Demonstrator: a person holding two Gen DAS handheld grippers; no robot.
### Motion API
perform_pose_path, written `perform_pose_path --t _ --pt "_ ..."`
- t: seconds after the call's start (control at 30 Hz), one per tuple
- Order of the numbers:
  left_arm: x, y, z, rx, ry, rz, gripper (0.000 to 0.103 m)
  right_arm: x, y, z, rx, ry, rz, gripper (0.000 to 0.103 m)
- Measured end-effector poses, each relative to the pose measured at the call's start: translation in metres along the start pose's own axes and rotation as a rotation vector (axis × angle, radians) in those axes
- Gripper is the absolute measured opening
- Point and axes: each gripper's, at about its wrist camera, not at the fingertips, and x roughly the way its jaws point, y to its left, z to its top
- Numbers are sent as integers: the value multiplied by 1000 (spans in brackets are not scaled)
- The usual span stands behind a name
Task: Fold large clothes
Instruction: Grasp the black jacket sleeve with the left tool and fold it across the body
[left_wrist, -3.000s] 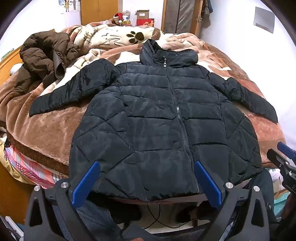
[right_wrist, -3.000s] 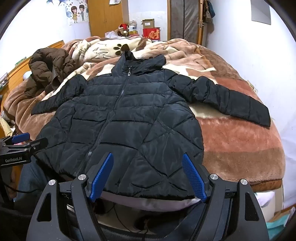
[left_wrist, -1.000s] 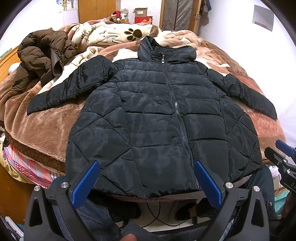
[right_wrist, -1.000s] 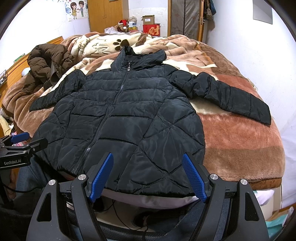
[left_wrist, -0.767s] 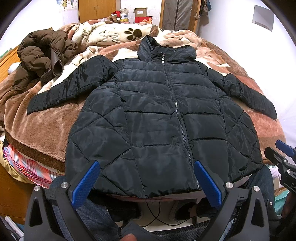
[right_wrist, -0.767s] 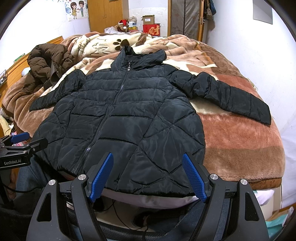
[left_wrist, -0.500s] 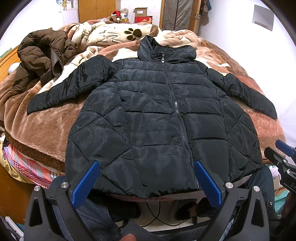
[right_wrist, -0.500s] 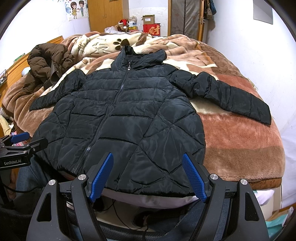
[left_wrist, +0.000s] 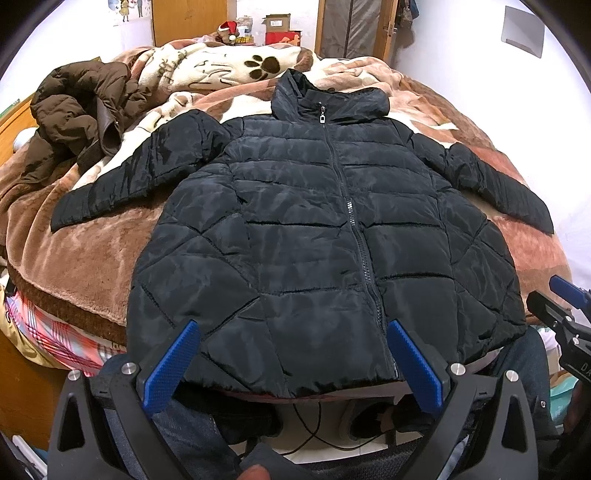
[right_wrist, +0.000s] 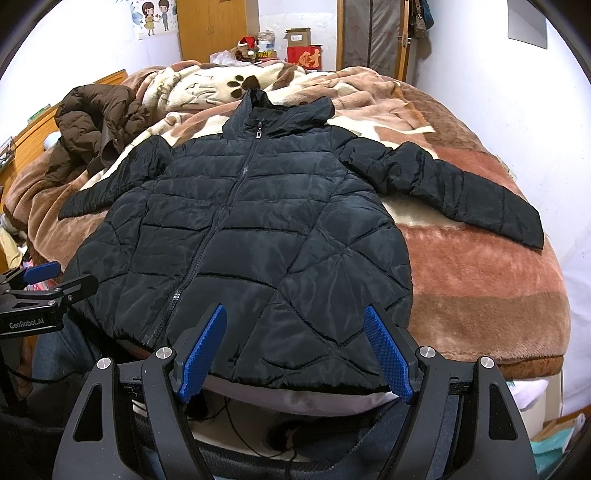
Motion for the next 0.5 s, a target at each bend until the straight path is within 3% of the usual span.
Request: perform_pose_path --t 0.3,0.5 --pt "9 15 18 -19 -13 -17 103 12 5 -3 -4 4 18 77" --pt "22 39 36 -66 -34 -4 103 24 7 13 -26 -5 51 77"
